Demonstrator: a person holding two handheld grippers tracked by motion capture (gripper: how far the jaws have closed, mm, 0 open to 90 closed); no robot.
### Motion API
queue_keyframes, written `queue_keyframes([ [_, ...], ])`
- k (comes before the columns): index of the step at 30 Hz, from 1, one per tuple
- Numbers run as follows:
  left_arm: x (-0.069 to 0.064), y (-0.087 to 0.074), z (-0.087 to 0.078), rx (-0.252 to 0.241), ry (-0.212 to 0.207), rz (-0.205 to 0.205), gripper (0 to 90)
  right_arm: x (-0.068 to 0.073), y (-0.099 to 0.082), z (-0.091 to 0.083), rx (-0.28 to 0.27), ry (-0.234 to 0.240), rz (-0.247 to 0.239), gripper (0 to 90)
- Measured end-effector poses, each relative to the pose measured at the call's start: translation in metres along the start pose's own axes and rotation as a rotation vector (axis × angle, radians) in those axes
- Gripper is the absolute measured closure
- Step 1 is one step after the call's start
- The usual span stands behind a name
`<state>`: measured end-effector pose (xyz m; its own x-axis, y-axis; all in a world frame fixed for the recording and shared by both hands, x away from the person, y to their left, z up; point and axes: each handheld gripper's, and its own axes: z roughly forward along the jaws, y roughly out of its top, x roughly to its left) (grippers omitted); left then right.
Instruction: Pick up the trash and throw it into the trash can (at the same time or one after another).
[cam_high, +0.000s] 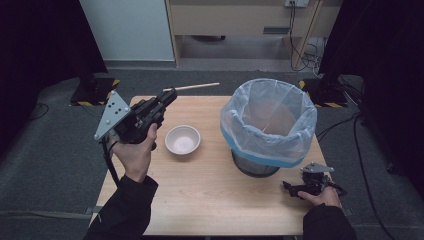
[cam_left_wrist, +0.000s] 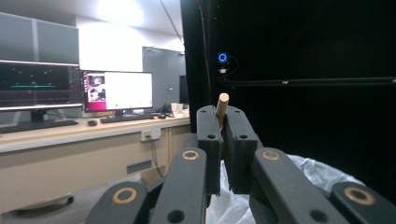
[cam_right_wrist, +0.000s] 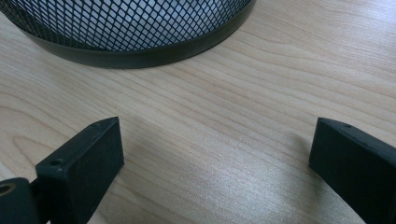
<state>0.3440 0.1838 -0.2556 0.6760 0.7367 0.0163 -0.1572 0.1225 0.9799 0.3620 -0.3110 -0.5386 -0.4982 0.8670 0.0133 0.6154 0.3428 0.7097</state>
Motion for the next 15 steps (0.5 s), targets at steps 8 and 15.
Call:
queue_keyframes([
  [8,-0.016,0.002,0.024,-0.019,-0.047,-0.004,85.8,0.0,0.0,0.0,0.0,0.001,-0.001,3.2],
  [15,-0.034,-0.003,0.05,0.001,-0.1,-0.015,85.8,0.0,0.0,0.0,0.0,0.001,-0.001,3.2],
])
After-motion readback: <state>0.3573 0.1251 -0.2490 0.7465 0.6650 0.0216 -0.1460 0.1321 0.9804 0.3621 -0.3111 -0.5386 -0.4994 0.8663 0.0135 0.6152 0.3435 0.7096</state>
